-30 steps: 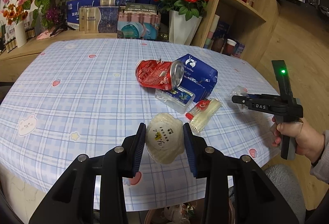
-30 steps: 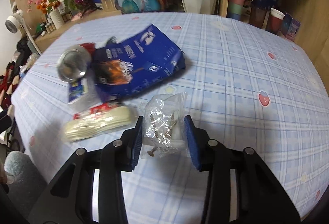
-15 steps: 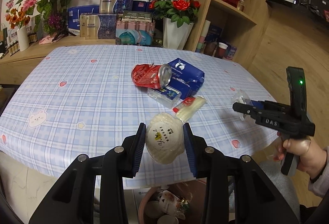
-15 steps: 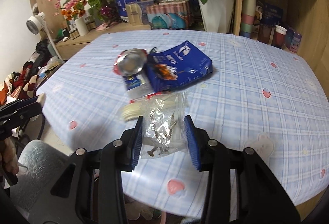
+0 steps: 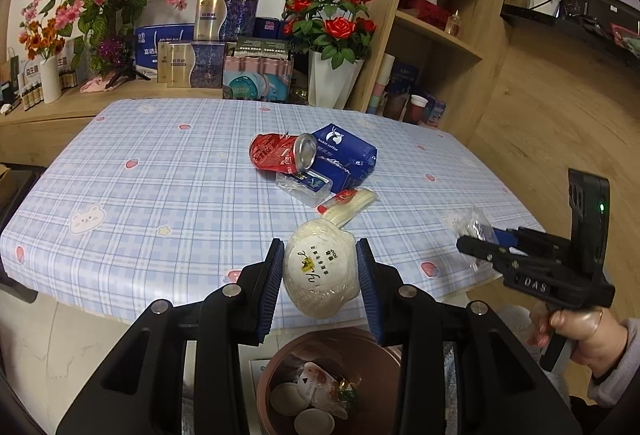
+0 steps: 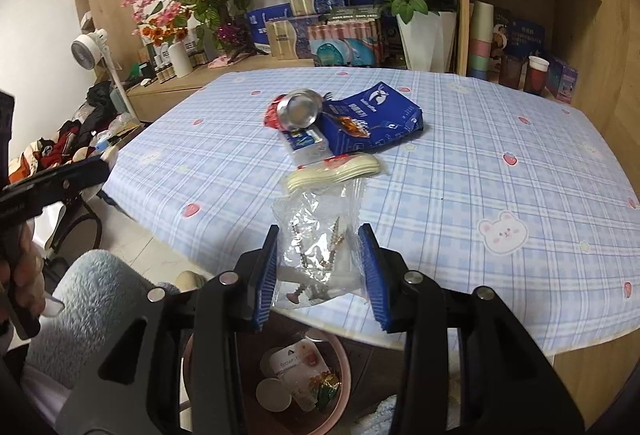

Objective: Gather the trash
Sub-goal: 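Carry both items over the bin and open both grippers to drop them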

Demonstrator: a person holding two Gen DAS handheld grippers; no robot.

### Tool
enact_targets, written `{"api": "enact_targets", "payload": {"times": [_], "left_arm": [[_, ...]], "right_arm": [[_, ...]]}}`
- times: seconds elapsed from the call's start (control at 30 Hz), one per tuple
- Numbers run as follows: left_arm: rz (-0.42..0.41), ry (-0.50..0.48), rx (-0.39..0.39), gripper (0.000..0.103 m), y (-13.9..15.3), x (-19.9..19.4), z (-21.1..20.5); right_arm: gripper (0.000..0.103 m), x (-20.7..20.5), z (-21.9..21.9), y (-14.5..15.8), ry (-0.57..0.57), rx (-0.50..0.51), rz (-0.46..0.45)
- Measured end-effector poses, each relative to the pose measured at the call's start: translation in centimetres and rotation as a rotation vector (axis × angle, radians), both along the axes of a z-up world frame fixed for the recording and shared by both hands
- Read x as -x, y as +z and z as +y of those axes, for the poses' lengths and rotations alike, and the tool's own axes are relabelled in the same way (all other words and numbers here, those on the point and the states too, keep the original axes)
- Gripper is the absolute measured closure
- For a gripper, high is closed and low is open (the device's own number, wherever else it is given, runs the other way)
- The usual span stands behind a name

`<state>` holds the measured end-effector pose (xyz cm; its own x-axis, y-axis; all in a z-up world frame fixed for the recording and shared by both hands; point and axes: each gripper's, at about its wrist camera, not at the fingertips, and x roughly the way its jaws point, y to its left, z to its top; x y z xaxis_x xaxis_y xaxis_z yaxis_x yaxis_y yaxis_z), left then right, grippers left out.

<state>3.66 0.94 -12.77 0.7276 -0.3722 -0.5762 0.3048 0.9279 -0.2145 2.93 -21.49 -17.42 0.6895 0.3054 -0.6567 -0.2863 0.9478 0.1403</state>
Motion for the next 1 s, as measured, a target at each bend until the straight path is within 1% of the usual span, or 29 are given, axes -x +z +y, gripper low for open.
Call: {"api": "enact_targets", "payload": {"times": [0.13,0.37,0.6,0.7,0.77,0.8,0.83,0.87,0.9,0.93,0.97,1.0], "left_arm": [[-0.005,0.005,0.006,0.067,0.2,1.2,0.2],[-0.013,0.02,0.009,0.067,0.7,3.4,0.8],[-0.014,0.036,0.012,0.067,0.6,4.5,1.3],[-0.012,0.038,0.011,0.067,0.5,4.4,1.3],[-0.01,0.038,0.011,0.067,0.4,4.5,1.3],[-0.01,0.037,0.011,0.067,0.4,4.4,1.3],[-0.008,0.037,0.011,0.067,0.3,4.3,1.3],[-0.006,0.036,0.011,0.067,0.2,4.3,1.3],[-0.003,0.036,0.01,0.067,0.1,4.3,1.2],[0.0,0.034,0.009,0.067,-0.1,4.3,1.2],[0.003,0.034,0.008,0.067,-0.2,4.2,1.0],[0.007,0.032,0.006,0.067,-0.4,4.2,0.9]], "right_arm": [[0.062,1.6,0.5,0.0,0.019,0.014,-0.009],[0.062,3.9,1.4,-0.4,0.047,-0.008,-0.015],[0.061,4.8,2.4,-0.9,0.079,-0.015,-0.007],[0.057,5.0,3.0,-1.1,0.096,-0.022,-0.005],[0.049,5.1,3.2,-1.1,0.108,-0.026,-0.006],[0.041,5.2,3.4,-1.1,0.109,-0.024,-0.012],[0.037,5.2,3.4,-1.1,0.107,-0.021,-0.019],[0.035,5.2,3.5,-1.0,0.105,-0.019,-0.026],[0.029,5.2,3.5,-1.0,0.103,-0.017,-0.031],[0.022,5.3,3.5,-0.9,0.093,-0.012,-0.039],[0.018,5.3,3.4,-0.8,0.078,-0.004,-0.052],[0.011,5.4,3.2,-0.6,0.051,0.009,-0.076]]}}
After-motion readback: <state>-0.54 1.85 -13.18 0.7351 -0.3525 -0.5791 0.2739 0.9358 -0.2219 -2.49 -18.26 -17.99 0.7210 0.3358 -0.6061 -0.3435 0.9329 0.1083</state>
